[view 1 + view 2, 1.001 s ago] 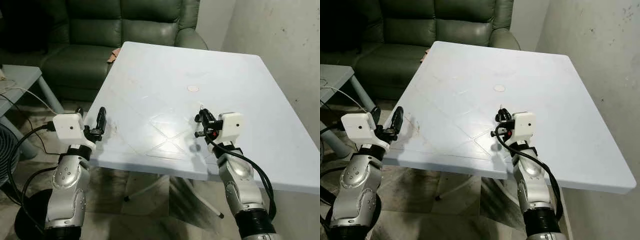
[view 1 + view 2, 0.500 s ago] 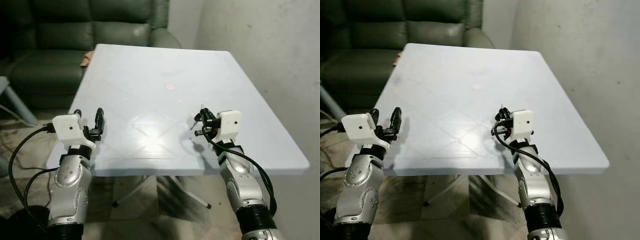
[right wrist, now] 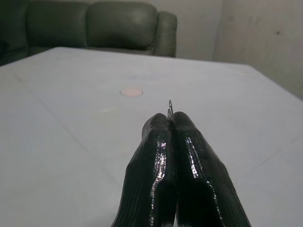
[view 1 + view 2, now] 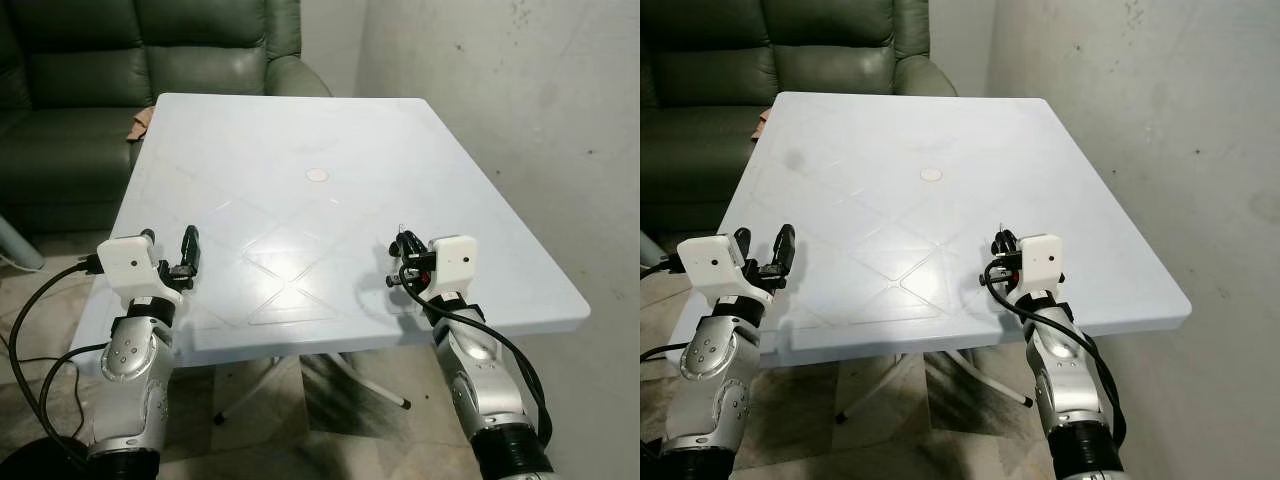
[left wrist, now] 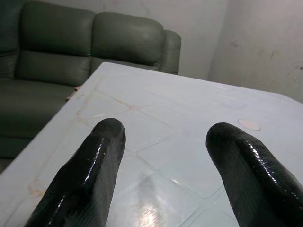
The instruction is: Hang keys on a hook
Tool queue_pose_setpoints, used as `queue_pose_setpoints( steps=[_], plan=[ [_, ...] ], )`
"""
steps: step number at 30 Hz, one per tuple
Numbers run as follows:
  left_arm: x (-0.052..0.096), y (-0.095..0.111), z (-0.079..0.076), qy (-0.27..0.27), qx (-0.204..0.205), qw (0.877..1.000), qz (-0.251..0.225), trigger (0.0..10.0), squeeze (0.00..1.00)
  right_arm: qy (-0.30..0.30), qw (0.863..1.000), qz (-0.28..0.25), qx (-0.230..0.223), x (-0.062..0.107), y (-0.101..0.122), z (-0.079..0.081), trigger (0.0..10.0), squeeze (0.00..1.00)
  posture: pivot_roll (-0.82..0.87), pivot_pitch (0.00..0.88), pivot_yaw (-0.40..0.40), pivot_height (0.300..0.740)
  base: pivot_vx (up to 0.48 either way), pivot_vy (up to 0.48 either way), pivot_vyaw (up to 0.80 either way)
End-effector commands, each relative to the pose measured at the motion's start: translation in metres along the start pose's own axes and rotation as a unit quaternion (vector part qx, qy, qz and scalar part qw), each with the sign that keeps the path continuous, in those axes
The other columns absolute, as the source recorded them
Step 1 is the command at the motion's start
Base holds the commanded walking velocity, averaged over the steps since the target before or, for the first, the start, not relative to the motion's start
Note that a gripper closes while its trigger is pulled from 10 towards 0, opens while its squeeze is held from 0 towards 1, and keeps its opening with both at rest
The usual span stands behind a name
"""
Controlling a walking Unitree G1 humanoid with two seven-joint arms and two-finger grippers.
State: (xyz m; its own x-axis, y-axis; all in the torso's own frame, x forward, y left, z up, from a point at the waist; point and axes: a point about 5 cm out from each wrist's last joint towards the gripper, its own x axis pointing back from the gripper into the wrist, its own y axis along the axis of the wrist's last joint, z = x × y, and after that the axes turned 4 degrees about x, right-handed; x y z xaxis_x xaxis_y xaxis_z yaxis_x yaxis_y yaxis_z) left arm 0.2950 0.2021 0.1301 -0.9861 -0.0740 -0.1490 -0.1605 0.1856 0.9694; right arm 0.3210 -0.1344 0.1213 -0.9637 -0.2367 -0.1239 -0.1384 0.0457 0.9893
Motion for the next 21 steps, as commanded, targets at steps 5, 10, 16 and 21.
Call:
queue_pose_setpoints(
  steps=[5,10,16,21],
  plan=[
    [-0.0059,0.0046,0.0028,-0.008,-0.006,1.000,-0.007,10.0,0.00,-0.009,1.000,-0.009,0.005,-0.0031,0.0055,-0.0040,10.0,0.00,-0.11,0.000,-0.007,0.740,0.000,0.000,-0.79],
    [-0.0063,0.0046,0.0052,-0.008,-0.004,1.000,-0.007,10.0,0.00,-0.011,1.000,-0.008,0.004,-0.0015,0.0038,-0.0051,10.0,0.00,-0.10,0.000,-0.007,0.740,0.000,0.000,-0.79],
    [-0.0057,0.0047,0.0069,-0.008,-0.006,1.000,-0.008,10.0,0.00,-0.013,1.000,-0.006,0.004,-0.0017,0.0030,-0.0056,10.0,0.00,-0.10,0.000,-0.007,0.740,0.000,0.000,-0.79],
    [-0.0065,0.0055,0.0077,-0.005,0.002,1.000,-0.011,10.0,0.00,-0.010,1.000,-0.007,0.001,-0.0022,0.0031,-0.0040,10.0,0.00,-0.10,0.000,-0.007,0.740,0.000,0.000,-0.79]
  ],
)
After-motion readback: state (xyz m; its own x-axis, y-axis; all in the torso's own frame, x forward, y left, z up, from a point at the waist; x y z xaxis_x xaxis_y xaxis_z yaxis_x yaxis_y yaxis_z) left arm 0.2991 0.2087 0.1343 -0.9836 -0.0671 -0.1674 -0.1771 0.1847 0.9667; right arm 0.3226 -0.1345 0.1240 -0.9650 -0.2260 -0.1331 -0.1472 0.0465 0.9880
